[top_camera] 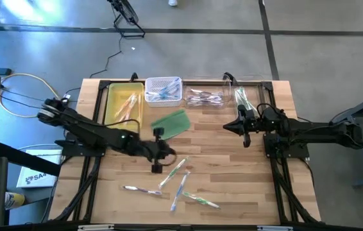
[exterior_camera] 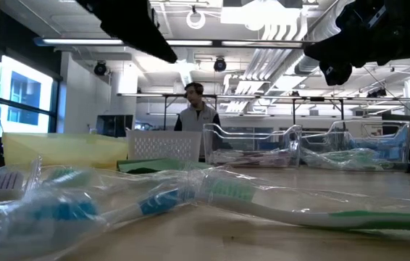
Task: Pick & Place Toothbrushes
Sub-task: Put the green toothbrush into the right transparent bin
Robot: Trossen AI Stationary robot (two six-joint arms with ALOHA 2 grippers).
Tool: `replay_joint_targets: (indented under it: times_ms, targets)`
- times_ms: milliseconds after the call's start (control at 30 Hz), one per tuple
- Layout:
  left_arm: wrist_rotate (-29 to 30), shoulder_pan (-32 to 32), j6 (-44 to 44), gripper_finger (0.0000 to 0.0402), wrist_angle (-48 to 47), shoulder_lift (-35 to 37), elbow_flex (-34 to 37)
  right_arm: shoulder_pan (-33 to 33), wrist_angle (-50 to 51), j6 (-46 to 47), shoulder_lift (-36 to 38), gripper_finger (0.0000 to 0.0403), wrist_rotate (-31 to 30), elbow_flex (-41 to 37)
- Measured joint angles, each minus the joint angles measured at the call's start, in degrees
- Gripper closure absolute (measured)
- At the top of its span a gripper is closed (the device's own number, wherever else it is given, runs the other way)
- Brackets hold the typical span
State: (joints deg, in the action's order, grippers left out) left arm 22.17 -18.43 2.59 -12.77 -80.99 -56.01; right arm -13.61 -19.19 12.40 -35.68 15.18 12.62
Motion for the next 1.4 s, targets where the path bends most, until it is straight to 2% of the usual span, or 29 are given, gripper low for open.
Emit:
replay_joint_targets:
  times_ms: [133, 267, 400, 600, 800, 933, 1000, 1067, 1133, 1200, 1400]
  targets:
    - [-5.6, -0.4, 10.6, 0.0401, -15.4, -5.8, -8.6, 0.0, 1.3, 0.0, 0.0, 0.0400, 0.0, 0.0]
    - [-13.3, -0.9, 18.4, 0.0401, -22.2, -9.8, -14.4, 0.0, 2.4, 0.0, -0.1, 0.0400, -0.5, 0.0]
    - [-17.4, -1.3, 23.5, 0.0401, -20.8, -11.9, -14.9, 0.0, 3.0, 0.0, -0.1, 0.0400, -1.5, 0.0]
    - [-22.0, -1.1, 25.3, 0.0395, -20.1, -14.3, -14.7, 0.0, 4.2, 0.0, -0.3, 0.0400, -1.7, 0.0]
    - [-21.8, -1.1, 27.1, 0.0338, -23.7, -15.9, -14.5, 0.0, 6.3, 0.0, -0.4, 0.0400, -1.3, 0.0]
    - [-21.7, -1.1, 31.1, 0.0285, -21.6, -17.4, -14.4, 0.0, 7.1, -0.1, -0.4, 0.0400, -1.8, 0.0]
    - [-21.9, -1.1, 32.8, 0.0261, -17.2, -18.5, -14.7, 0.0, 7.5, -0.1, -0.4, 0.0400, -1.8, 0.0]
    - [-22.6, -1.1, 34.9, 0.0243, -18.5, -18.9, -14.5, 0.0, 7.5, -0.2, -0.4, 0.0400, -1.7, 0.0]
    - [-24.0, -1.1, 36.6, 0.0230, -16.3, -20.3, -14.7, 0.0, 7.9, -0.2, -0.4, 0.0400, -1.7, 0.0]
    - [-25.1, -1.1, 38.2, 0.0224, -19.2, -20.7, -14.4, 0.0, 7.8, -0.2, -0.5, 0.0400, -1.7, 0.0]
    - [-27.0, -1.1, 41.4, 0.0222, -15.8, -24.5, -14.6, 0.0, 9.0, -0.6, -0.5, 0.0400, -1.7, 0.0]
